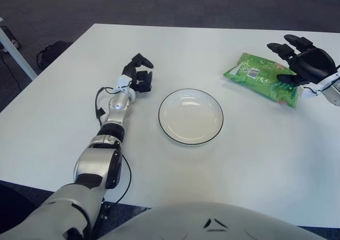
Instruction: Put the snack into the plate.
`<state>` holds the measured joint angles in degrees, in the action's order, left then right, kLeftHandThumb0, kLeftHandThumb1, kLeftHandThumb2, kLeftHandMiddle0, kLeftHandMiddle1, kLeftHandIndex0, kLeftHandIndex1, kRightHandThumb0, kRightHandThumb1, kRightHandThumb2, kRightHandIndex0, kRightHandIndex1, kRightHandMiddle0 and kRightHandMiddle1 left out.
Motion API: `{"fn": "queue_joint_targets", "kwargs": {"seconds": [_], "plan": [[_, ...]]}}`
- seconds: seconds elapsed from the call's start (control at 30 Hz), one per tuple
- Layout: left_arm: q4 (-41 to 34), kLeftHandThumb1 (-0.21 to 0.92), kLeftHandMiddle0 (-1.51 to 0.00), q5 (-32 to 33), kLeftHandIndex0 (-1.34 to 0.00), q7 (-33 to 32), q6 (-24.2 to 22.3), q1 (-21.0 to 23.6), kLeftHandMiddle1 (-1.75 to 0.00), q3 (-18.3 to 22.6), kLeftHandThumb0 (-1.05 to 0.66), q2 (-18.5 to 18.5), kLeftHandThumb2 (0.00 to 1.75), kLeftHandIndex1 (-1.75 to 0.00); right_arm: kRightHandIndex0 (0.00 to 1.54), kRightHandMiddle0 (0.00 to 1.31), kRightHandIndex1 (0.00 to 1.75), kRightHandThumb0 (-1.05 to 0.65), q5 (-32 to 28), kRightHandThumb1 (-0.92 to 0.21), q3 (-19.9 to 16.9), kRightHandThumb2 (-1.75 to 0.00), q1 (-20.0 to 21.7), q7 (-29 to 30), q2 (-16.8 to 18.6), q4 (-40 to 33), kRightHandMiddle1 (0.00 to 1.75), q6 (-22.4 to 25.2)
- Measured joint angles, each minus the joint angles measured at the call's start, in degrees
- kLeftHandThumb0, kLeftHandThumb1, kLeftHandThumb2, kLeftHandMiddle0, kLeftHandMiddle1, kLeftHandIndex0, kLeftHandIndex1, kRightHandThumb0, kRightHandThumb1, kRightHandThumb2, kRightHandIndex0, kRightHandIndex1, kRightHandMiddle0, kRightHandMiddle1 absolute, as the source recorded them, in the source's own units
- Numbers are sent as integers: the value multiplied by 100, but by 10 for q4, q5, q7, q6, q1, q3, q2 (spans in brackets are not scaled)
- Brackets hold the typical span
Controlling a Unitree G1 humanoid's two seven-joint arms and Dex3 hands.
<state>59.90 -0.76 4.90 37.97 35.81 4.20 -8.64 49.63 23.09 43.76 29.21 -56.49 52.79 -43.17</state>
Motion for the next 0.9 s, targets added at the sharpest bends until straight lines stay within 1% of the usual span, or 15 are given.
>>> {"fn": "queue_joint_targets", "kwargs": {"seconds": [0.17, 0.3, 0.43, 0.63, 0.73, 0.9], "plan": [[3, 44, -122, -1, -52, 0, 0, 1, -175, -1, -44, -1, 116, -175, 0, 0, 0, -93, -34, -92, -43, -90, -48, -16, -6, -86, 6, 23], [3, 44, -121, -4, -52, -3, 3, 2, -175, -3, -44, 0, 116, -175, 0, 0, 0, -96, -53, -92, -76, -87, -92, -51, -3, -165, 2, 74], [4, 44, -120, -7, -52, -9, 5, 4, -175, -5, -44, -1, 117, -175, 0, 0, 0, -100, -74, -92, -111, -88, -143, -111, 3, -260, 0, 156], [6, 43, -120, -19, -52, -22, 5, 5, -175, -9, -44, -1, 117, -175, 0, 0, 0, -104, -116, -92, -158, -90, -211, -238, 33, -402, 0, 292], [6, 43, -120, -21, -52, -24, 6, 4, -175, -12, -44, -1, 117, -175, 0, 0, 0, -105, -124, -92, -169, -90, -230, -290, 47, -448, 0, 347], [7, 43, -119, -23, -52, -24, 7, 5, -175, -15, -44, -1, 117, -175, 0, 0, 0, -105, -118, -92, -172, -91, -244, -344, 65, -490, 0, 420]]}}
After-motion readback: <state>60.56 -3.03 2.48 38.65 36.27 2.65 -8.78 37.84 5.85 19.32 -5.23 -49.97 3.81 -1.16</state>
